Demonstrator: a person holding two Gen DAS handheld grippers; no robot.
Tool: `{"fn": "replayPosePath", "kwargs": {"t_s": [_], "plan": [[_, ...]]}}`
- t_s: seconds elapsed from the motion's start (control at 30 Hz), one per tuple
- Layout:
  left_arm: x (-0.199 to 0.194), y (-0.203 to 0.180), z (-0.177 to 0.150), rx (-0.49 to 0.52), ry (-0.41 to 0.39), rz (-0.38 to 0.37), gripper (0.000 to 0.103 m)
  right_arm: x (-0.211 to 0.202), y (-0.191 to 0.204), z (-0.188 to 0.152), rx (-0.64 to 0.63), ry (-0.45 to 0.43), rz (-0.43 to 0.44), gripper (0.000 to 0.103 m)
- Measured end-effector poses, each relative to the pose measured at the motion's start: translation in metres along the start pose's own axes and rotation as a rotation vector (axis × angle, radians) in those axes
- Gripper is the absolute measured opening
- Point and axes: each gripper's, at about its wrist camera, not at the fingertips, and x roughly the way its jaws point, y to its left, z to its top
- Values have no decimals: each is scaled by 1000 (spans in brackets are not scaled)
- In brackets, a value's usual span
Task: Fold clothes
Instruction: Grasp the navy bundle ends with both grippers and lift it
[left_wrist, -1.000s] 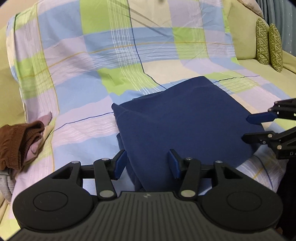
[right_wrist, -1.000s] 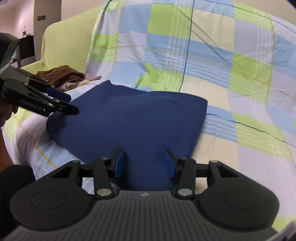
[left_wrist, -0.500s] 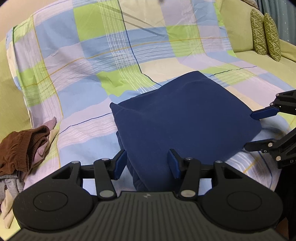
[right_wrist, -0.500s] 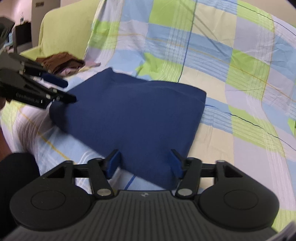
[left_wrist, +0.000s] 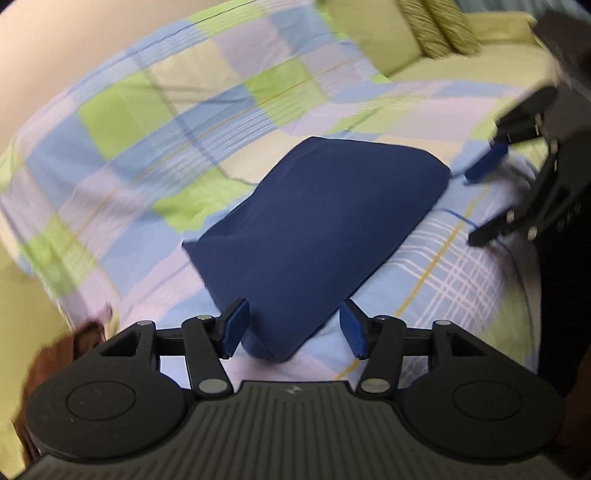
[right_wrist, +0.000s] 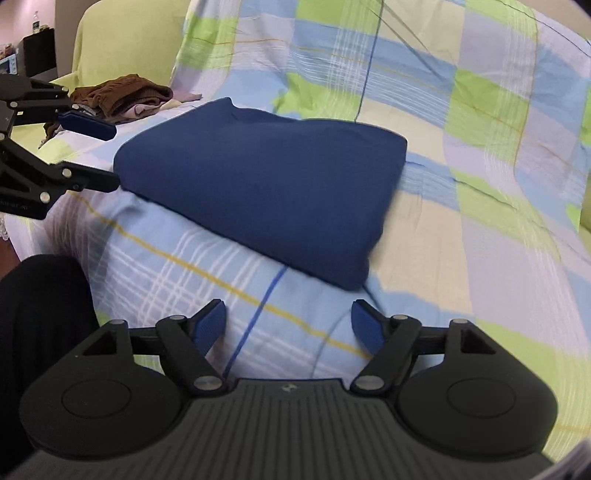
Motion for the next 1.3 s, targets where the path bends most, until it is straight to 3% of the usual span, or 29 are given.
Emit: {"fn": "replayPosePath", "kwargs": {"t_s": [0.17, 0.3, 0.33, 0.57, 0.7, 0.8, 1.0, 1.2, 1.27, 1.3], "plan": [[28, -17, 4, 197, -1, 26, 61, -10, 21, 13, -232, -94, -82, 72], [47, -33, 2, 338, 11, 67, 66, 5, 40, 23, -451, -92, -109, 70], [50, -37, 1, 370, 12, 77, 66, 13, 51, 24, -560, -90, -118, 70], [61, -29, -4, 465, 31, 90, 70, 43, 78, 36, -864, -107, -152, 63], [65, -25, -10, 483, 43, 89, 69, 37, 63, 28, -953, -75, -199, 58], [75, -33, -6, 535, 50, 96, 69, 39, 45, 22, -934, -37, -222, 56], [86, -27, 4, 553, 99, 39, 71, 50, 58, 20, -1093, -20, -212, 57], [84, -26, 2, 546, 107, 20, 66, 59, 51, 32, -1037, 2, -160, 59], [83, -27, 1, 547, 110, 21, 65, 63, 49, 38, -970, 25, -181, 66], [82, -28, 0, 547, 110, 20, 64, 67, 49, 42, -948, 40, -212, 76]]}}
